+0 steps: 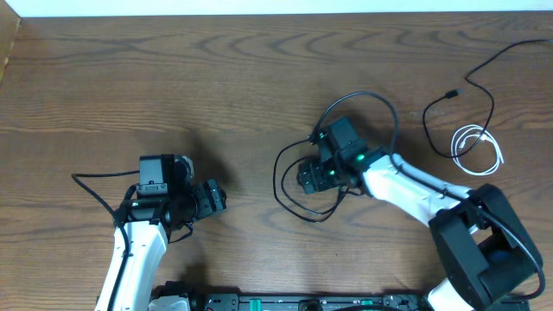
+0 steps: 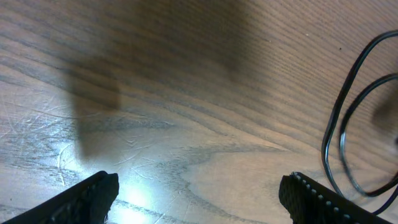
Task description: Untangle cables
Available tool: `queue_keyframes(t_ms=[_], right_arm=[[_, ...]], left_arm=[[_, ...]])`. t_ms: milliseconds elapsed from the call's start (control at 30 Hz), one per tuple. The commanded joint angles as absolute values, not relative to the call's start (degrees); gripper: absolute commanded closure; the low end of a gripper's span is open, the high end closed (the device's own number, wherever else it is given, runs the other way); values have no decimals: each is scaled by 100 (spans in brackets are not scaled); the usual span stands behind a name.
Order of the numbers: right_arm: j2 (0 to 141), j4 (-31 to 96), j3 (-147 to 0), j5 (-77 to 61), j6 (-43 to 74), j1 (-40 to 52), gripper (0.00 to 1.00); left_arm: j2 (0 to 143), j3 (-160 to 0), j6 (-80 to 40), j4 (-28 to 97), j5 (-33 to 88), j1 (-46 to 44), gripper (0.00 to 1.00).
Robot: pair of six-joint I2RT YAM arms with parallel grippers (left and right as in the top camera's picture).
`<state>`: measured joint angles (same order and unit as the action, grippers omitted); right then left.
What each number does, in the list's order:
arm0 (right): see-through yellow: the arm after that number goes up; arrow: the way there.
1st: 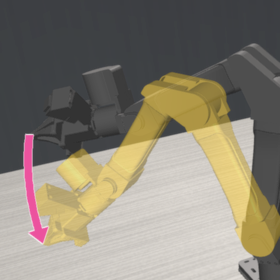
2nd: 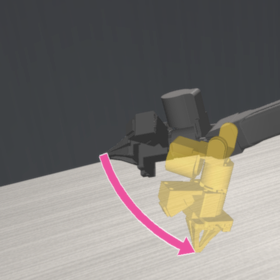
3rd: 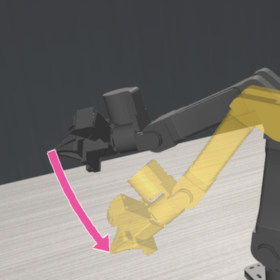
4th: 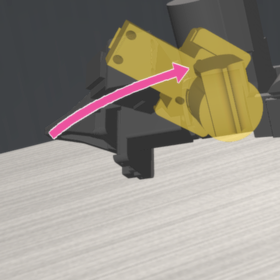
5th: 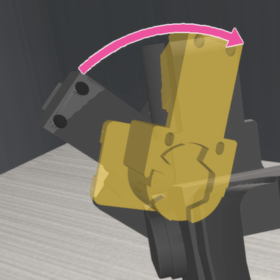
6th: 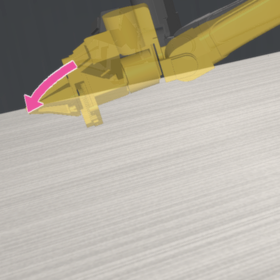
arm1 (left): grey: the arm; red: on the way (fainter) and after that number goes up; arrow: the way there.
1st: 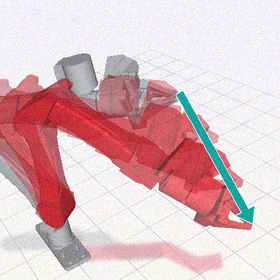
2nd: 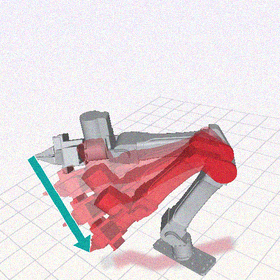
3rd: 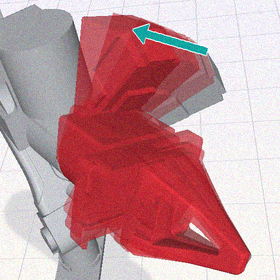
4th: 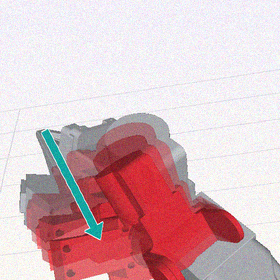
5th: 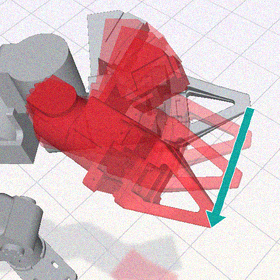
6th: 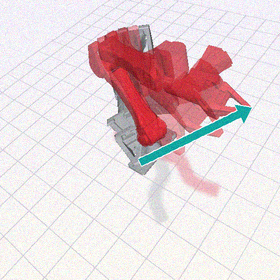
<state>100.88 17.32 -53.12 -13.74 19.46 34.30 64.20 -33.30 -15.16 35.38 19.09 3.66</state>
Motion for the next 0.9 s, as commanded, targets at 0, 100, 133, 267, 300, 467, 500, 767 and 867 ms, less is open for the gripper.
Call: queue_keyframes(t_ms=[0, 100, 133, 267, 300, 467, 500, 767, 867], right_arm=[[10138, 1555, -5190, -1409, 2469, 3765, 18], [10138, 1356, -5190, -1411, 2580, 4086, 18], [10138, 1288, -5190, -1411, 2602, 4187, 18], [10138, 1035, -5190, -1411, 2639, 4574, 15], [10138, 991, -5190, -1411, 2746, 4654, 15], [10138, 961, -5190, -1411, 3406, 4923, 7], [10138, 961, -5190, -1409, 3406, 4939, 4], [10138, 1052, -5190, -1409, 3402, 4939, 1], [10138, 1050, -5190, -1409, 3404, 4939, 1]], left_arm=[[6431, -3310, -1461, 3533, 1831, 384, 12], [6431, -3310, -1463, 3533, 1831, 384, 12], [6431, -3310, -1461, 3533, 1831, 384, 12], [6431, -3310, -1461, 3531, 1831, 384, 12], [6431, -3310, -1463, 3531, 1831, 384, 12], [6431, -3310, -1463, 3505, 1831, 384, 12], [6431, -3310, -1463, 3500, 1831, 384, 12], [6431, -3310, -1463, 3489, 1831, 384, 12], [6431, -3310, -1463, 3489, 1831, 384, 12]])
